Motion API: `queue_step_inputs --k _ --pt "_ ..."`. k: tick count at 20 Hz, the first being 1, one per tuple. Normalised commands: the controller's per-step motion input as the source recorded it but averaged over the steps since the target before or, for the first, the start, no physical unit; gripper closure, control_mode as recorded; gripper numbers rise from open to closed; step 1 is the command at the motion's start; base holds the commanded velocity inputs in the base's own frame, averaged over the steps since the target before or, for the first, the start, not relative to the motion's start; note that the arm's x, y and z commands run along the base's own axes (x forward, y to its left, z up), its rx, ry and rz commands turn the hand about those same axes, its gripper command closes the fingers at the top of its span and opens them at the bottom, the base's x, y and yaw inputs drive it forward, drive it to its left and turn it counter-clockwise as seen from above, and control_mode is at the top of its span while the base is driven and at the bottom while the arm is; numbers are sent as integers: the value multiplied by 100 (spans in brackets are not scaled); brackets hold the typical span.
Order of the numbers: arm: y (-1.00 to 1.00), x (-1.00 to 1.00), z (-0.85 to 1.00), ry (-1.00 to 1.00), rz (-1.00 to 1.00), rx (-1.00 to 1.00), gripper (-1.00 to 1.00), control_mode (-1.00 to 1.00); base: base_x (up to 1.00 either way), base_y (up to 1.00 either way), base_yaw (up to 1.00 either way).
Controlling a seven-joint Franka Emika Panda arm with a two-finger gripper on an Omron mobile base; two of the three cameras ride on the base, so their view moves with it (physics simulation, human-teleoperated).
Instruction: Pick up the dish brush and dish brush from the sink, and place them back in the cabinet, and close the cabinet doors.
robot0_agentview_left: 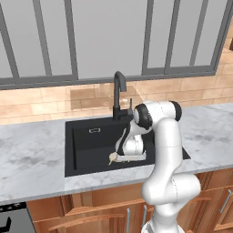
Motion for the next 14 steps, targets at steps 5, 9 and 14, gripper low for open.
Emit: queue_step_inputs --k 5,9,14 --pt "12 6 -3 0 0 0 -100 -100 0 0 0" --pt "16 3 -1 0 0 0 -100 -100 0 0 0" --pt "0 0 0 0 0 0 -100 -100 0 0 0"
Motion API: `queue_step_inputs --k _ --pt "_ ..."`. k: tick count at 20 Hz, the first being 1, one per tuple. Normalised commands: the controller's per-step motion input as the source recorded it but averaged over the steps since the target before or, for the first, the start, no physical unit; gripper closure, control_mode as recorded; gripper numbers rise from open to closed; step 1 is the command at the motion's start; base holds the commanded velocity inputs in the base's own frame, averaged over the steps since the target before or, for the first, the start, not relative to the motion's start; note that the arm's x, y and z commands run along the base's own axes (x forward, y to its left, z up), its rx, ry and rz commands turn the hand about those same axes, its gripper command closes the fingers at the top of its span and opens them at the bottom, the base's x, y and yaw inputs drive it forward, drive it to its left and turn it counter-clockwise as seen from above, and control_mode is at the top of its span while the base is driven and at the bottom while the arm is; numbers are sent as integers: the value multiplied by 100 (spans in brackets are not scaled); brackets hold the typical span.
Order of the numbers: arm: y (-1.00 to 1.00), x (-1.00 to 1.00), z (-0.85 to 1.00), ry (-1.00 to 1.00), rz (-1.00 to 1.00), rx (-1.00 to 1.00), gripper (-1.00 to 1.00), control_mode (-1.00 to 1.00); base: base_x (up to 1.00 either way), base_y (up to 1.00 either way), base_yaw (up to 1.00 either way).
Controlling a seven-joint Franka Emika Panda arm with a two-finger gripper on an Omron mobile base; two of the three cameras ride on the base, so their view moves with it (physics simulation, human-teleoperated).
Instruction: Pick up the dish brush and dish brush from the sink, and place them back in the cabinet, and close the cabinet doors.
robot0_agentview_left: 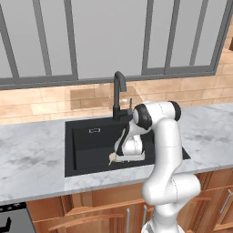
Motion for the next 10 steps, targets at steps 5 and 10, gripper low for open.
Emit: queue_step_inputs --k 5,10 --pt "0 0 0 0 0 0 -100 -100 0 0 0" --pt "0 0 0 0 0 0 -100 -100 0 0 0"
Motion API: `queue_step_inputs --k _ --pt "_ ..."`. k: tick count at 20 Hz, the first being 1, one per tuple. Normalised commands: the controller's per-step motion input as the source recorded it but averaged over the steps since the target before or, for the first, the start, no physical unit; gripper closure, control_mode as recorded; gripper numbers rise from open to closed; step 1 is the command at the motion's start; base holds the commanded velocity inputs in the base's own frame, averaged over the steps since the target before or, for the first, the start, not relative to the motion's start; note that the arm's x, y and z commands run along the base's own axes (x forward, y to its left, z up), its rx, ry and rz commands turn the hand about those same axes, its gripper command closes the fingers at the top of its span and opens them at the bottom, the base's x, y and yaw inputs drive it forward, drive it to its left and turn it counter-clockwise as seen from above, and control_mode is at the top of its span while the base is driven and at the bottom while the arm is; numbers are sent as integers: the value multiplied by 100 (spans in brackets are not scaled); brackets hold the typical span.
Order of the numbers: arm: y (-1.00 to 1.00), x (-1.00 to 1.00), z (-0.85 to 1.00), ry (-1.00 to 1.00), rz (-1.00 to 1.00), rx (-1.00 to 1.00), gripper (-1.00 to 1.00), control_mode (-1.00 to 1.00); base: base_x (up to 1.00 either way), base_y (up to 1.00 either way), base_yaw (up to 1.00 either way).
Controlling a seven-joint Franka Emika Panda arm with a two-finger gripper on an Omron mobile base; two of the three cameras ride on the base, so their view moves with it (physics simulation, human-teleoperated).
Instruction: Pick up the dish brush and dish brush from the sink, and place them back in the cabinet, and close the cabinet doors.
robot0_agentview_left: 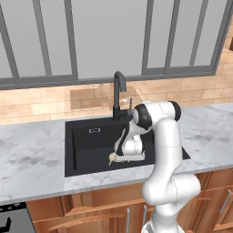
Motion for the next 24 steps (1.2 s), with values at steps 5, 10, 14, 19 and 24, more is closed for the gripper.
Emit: queue_step_inputs --k 5,10,14,19,24 --pt "0 0 0 0 0 0 100 -100 0 0 0" --pt "0 0 0 0 0 0 100 -100 0 0 0" --pt "0 0 0 0 0 0 100 -100 0 0 0" --pt "0 0 0 0 0 0 100 -100 0 0 0" --pt "0 0 1 0 0 0 100 -100 0 0 0"
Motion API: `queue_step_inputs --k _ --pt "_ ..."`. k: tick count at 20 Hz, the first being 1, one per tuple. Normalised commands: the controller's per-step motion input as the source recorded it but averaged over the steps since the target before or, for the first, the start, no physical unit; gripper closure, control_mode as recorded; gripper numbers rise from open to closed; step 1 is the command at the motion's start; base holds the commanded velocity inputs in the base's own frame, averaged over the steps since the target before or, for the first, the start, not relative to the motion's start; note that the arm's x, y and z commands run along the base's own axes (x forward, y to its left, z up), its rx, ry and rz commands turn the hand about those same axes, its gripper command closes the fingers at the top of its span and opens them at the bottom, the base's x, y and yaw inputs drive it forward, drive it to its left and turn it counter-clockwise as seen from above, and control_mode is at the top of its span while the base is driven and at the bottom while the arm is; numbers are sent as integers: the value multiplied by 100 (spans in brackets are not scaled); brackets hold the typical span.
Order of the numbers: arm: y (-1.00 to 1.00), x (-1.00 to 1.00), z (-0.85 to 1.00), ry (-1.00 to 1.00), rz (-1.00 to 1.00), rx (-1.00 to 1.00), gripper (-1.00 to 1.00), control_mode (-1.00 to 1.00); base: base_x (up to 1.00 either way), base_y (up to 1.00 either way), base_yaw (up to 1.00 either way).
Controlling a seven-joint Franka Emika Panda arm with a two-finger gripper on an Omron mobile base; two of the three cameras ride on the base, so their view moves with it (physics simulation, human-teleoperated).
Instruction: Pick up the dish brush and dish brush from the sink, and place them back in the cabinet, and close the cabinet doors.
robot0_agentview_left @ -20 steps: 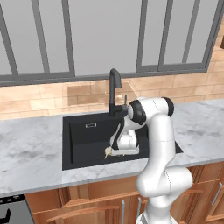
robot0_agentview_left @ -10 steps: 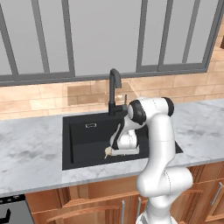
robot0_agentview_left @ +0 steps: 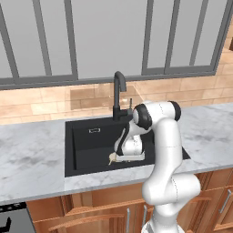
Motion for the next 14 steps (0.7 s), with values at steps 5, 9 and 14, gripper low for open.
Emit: queue_step_inputs --k 5,9,14 --pt "-3 12 13 1 0 0 100 -100 0 0 0" --pt "-11 15 21 1 0 0 100 -100 0 0 0" --pt "-17 9 17 1 0 0 100 -100 0 0 0"
